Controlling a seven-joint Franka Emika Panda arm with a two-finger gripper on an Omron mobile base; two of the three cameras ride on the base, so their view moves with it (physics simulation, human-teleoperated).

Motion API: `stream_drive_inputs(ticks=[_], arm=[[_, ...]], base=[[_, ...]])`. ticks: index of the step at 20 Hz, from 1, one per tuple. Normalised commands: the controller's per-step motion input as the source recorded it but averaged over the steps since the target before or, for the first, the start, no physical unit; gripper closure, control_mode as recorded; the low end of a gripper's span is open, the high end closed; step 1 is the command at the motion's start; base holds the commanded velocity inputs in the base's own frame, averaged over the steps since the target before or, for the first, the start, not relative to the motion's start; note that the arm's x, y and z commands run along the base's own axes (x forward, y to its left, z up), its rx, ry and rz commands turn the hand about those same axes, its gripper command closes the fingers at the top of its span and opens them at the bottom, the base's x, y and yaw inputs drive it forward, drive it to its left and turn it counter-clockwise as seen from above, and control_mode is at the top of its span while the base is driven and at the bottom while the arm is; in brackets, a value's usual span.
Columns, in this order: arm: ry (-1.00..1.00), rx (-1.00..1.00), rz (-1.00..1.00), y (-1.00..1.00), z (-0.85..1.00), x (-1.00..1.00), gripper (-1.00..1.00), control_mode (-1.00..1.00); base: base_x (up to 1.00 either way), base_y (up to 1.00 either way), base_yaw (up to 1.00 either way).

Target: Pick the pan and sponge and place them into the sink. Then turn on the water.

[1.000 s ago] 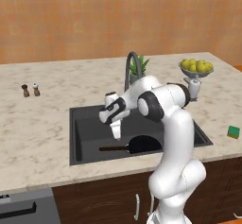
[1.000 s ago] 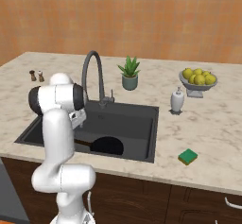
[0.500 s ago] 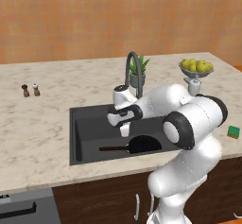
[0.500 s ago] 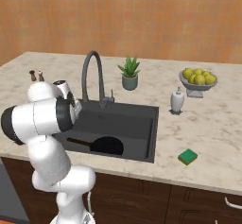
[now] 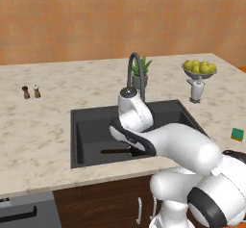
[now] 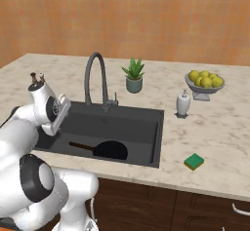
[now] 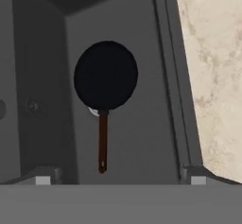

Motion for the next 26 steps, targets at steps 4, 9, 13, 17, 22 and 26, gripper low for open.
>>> stream_drive_inputs(ticks=[4,9,13,17,22,26], arm=[[0.0,-0.08,0.0,0.0,0.99,-0.7,-1.0,-1.0],[0.02,-0.23,0.0,-0.31,0.75,-0.4,-1.0,-1.0],[0.05,-0.22,0.01,-0.65,0.68,-0.19,-1.0,-1.0],[0.07,-0.12,0.0,-0.76,0.71,-0.26,-1.0,-1.0],[0.03,-0.02,0.18,-0.73,0.51,-0.2,-1.0,-1.0],[0.09,0.01,0.52,-0.89,0.06,-0.07,-1.0,-1.0]], base=[[0.0,0.0,0.0],[0.0,0.0,0.0],[0.0,0.0,0.0],[0.0,0.0,0.0],[0.0,0.0,0.0],[0.0,0.0,0.0]])
